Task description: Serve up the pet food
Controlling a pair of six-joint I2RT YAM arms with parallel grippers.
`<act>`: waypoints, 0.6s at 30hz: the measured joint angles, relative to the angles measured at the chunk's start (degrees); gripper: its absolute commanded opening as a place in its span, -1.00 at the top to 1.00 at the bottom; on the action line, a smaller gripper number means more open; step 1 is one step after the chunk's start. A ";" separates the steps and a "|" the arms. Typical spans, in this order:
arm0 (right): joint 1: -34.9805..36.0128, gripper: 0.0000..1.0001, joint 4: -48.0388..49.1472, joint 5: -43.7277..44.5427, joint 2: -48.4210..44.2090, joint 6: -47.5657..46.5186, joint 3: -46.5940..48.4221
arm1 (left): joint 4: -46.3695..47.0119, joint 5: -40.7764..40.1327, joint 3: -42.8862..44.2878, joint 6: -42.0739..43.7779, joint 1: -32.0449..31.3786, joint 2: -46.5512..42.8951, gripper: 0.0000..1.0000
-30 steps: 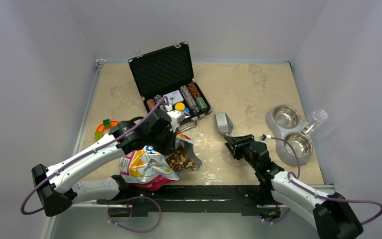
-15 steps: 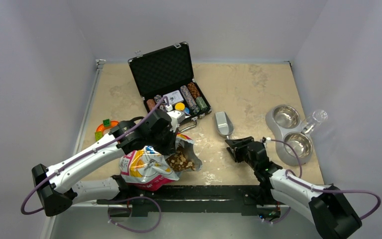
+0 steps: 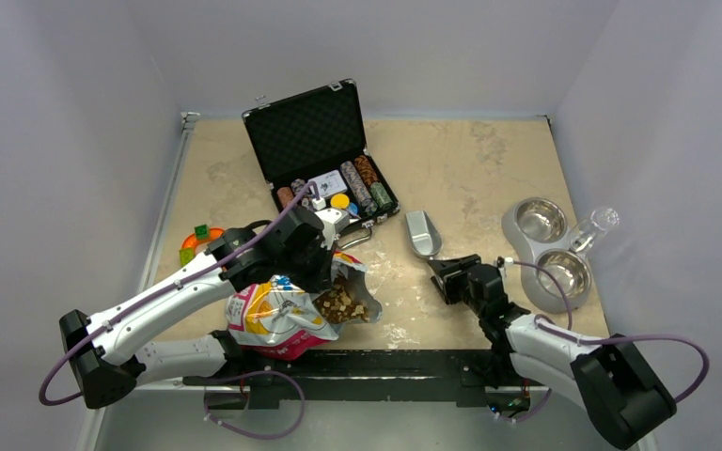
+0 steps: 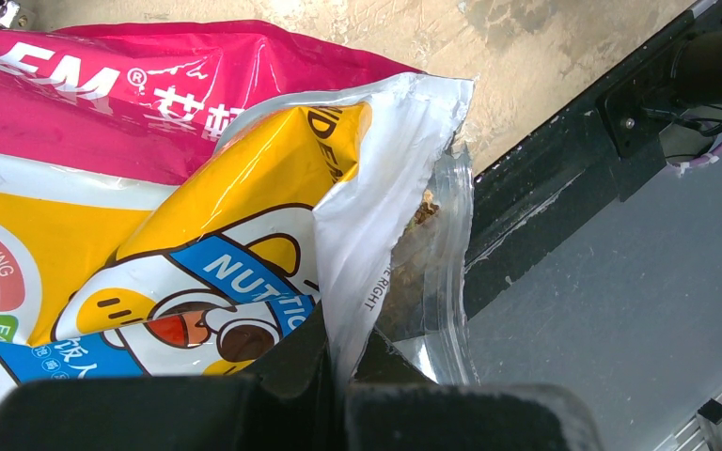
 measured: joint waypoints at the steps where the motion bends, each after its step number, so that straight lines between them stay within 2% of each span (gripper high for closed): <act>1: -0.07 -0.08 0.66 -0.02 0.61 -0.02 0.00 | 0.00 0.00 0.00 0.02 0.00 0.00 1.00; 9: -2.40 0.02 7.72 -1.33 6.88 -0.74 0.00 | 0.00 0.00 0.00 0.00 0.00 0.00 1.00; 18: -5.62 0.10 13.94 -6.16 10.88 -6.95 0.00 | -0.02 -0.02 0.02 0.02 0.00 0.00 1.00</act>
